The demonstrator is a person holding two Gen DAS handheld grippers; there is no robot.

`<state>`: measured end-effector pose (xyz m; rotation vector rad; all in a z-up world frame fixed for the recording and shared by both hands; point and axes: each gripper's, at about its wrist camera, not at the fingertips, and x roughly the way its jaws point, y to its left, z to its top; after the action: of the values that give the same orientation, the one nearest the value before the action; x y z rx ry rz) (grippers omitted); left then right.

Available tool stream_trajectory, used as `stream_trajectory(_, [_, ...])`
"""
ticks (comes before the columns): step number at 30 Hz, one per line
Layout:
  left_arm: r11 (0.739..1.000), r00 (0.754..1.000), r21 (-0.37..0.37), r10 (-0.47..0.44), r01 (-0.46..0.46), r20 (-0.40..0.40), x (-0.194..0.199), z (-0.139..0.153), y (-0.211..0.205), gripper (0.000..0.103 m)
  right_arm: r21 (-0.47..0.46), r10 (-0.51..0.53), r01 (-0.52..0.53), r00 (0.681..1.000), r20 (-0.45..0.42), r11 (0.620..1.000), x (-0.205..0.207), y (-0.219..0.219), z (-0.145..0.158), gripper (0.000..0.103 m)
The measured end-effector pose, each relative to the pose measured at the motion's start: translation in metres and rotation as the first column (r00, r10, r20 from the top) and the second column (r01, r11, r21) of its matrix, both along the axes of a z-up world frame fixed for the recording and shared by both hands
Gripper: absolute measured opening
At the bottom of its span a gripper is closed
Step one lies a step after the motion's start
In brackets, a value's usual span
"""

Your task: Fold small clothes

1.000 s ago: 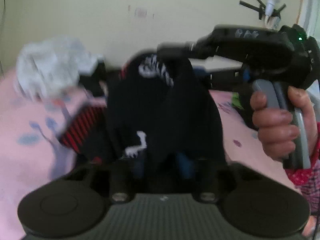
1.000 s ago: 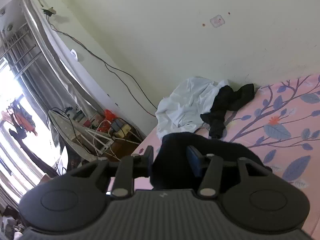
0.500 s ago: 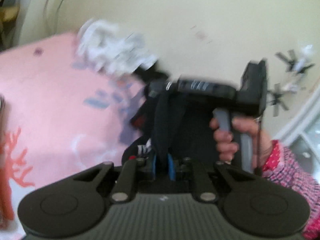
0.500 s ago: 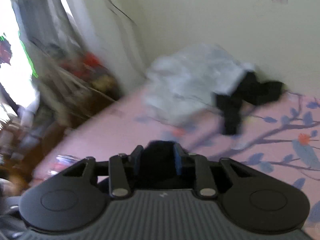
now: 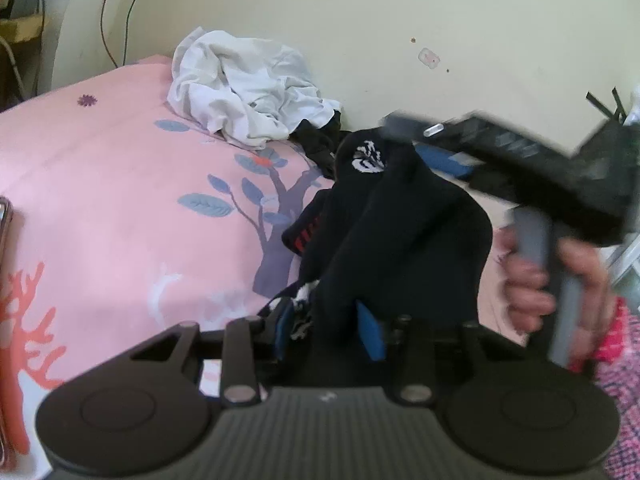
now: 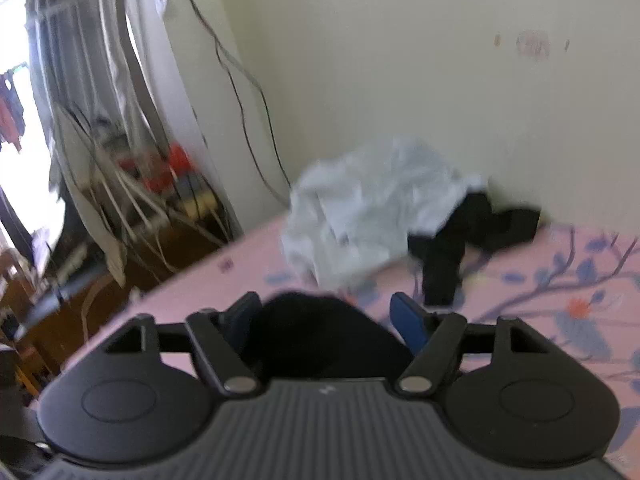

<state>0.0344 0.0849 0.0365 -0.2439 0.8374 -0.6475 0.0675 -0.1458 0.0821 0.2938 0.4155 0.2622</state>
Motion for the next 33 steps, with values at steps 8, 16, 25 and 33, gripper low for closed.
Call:
stream_trajectory(8, [1.000, 1.000, 0.013, 0.004, -0.004, -0.015, 0.002, -0.004, -0.001, 0.038, -0.112, 0.021, -0.013, 0.998, 0.066, 0.994, -0.038, -0.008, 0.018, 0.037])
stream_trajectory(16, [0.998, 1.000, 0.057, 0.018, -0.018, 0.012, -0.002, -0.007, -0.006, 0.039, -0.141, -0.023, 0.000, 0.986, -0.162, 0.990, 0.035, -0.005, -0.038, 0.076])
stream_trajectory(25, [0.992, 0.998, 0.124, 0.008, -0.015, 0.058, -0.011, 0.003, -0.011, 0.054, -0.123, -0.098, 0.095, 0.995, -0.019, 0.988, -0.005, -0.006, -0.031, 0.085])
stream_trajectory(33, [0.997, 0.989, 0.071, 0.012, -0.022, 0.145, -0.003, 0.033, 0.004, 0.103, 0.201, -0.226, 0.218, 0.974, 0.022, 0.955, -0.098, -0.070, -0.038, 0.095])
